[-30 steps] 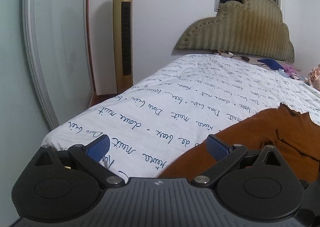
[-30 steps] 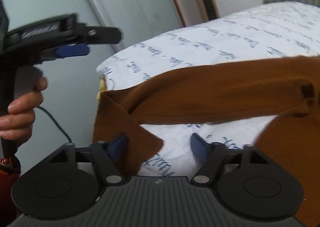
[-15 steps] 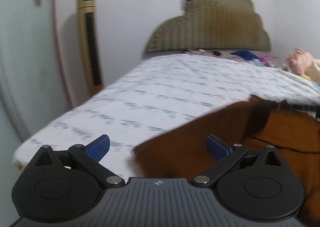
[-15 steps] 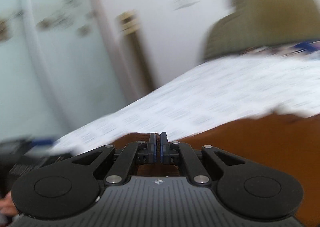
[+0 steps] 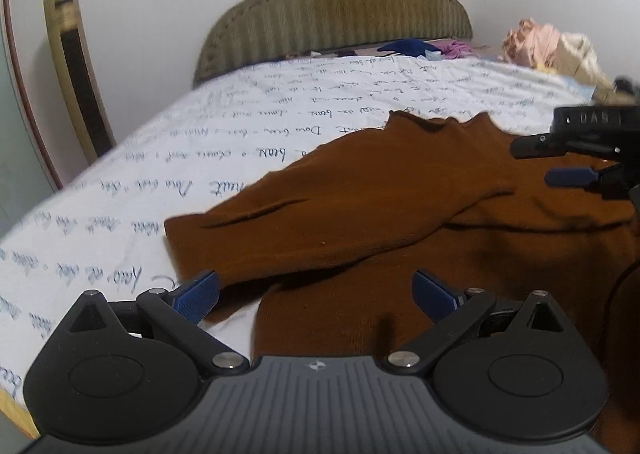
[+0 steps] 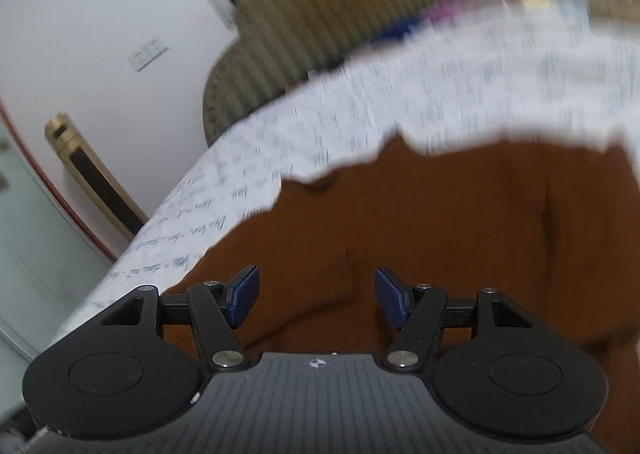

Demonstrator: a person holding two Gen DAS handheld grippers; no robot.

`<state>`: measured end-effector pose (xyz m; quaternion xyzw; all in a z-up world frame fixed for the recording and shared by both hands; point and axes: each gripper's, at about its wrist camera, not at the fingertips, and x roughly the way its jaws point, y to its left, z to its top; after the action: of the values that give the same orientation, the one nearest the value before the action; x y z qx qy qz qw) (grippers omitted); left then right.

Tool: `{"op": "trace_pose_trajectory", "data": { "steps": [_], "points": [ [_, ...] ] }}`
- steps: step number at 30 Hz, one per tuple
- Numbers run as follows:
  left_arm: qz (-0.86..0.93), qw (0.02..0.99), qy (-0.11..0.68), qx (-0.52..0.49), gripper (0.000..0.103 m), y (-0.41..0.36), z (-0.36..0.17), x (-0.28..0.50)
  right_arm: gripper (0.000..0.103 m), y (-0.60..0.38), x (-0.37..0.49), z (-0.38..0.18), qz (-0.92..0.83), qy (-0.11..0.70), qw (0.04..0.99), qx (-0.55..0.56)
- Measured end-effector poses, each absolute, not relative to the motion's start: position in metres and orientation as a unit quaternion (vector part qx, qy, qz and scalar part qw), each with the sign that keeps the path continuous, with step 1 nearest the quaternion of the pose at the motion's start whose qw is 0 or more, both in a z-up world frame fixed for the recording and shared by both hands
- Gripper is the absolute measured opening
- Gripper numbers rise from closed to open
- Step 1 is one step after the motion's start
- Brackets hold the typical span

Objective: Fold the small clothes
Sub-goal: 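Fold the sweater side over the body with the right gripper, then release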

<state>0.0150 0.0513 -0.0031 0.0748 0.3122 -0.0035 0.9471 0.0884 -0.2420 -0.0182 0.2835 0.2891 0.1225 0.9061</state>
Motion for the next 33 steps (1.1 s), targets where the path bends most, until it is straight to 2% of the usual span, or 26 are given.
{"op": "trace_pose_trajectory", "data": {
  "steps": [3, 10, 12, 13, 15, 28, 33],
  "points": [
    [0.004, 0.945, 0.317, 0.087, 0.103, 0.045, -0.012, 0.018, 0.065, -0.238, 0.099, -0.044, 0.151, 0.316, 0.864, 0.361],
    [0.015, 0.945, 0.313, 0.092, 0.103, 0.043, -0.016, 0.026, 0.063, -0.225, 0.121, -0.048, 0.134, 0.306, 0.861, 0.383],
    [0.015, 0.945, 0.314, 0.093, 0.103, 0.041, -0.016, 0.03, 0.043, -0.221, 0.127, -0.049, 0.123, 0.305, 0.864, 0.381],
    [0.016, 0.945, 0.314, 0.093, 0.103, 0.04, -0.015, 0.032, 0.037, -0.22, 0.131, -0.05, 0.117, 0.308, 0.865, 0.379],
    [0.016, 0.945, 0.311, 0.097, 0.103, 0.037, -0.014, 0.037, 0.013, -0.221, 0.137, -0.053, 0.109, 0.313, 0.864, 0.379],
    [0.043, 0.949, 0.283, 0.13, 0.103, 0.015, -0.011, 0.066, 0.012, -0.259, 0.126, -0.017, 0.054, 0.247, 0.919, 0.301],
    [0.05, 0.949, 0.286, 0.12, 0.103, 0.019, -0.009, 0.074, 0.012, -0.296, 0.116, -0.014, 0.018, 0.225, 0.926, 0.304]
  ]
}}
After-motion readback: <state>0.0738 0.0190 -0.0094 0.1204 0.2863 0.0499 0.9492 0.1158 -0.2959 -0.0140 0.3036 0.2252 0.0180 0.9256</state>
